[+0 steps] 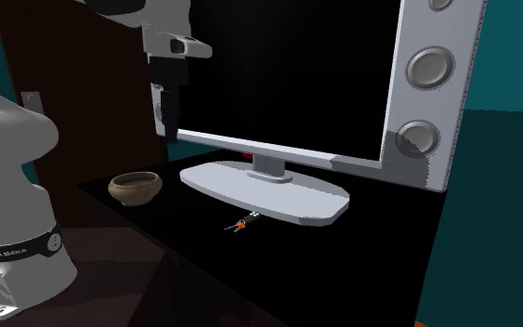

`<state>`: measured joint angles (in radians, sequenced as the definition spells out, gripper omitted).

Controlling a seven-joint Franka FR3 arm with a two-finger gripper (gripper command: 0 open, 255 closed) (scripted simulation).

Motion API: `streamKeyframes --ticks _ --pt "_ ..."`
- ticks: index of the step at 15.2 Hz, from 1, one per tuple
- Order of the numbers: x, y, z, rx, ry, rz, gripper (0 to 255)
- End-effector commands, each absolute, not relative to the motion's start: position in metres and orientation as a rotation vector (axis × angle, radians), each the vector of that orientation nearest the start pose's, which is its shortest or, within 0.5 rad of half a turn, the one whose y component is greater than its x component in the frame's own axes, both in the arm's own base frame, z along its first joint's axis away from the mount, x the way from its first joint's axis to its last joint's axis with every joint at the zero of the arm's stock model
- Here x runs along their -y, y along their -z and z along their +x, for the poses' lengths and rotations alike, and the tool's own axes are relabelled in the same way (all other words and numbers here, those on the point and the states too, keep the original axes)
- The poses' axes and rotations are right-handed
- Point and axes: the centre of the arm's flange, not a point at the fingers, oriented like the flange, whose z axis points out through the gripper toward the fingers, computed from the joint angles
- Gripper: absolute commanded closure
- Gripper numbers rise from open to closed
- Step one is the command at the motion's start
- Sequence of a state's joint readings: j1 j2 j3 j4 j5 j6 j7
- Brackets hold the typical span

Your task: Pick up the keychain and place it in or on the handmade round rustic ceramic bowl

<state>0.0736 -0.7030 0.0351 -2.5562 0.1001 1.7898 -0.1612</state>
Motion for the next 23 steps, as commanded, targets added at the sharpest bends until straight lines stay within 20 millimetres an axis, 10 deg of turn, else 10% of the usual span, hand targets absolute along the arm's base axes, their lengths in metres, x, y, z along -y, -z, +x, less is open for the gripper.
streamKeyframes --ticks 1,23 --pt "-0.056 -0.465 0.341 0.407 -0.069 -3.045 0" --pt "-0.153 -0.251 0.448 0.849 0.112 -3.028 0"
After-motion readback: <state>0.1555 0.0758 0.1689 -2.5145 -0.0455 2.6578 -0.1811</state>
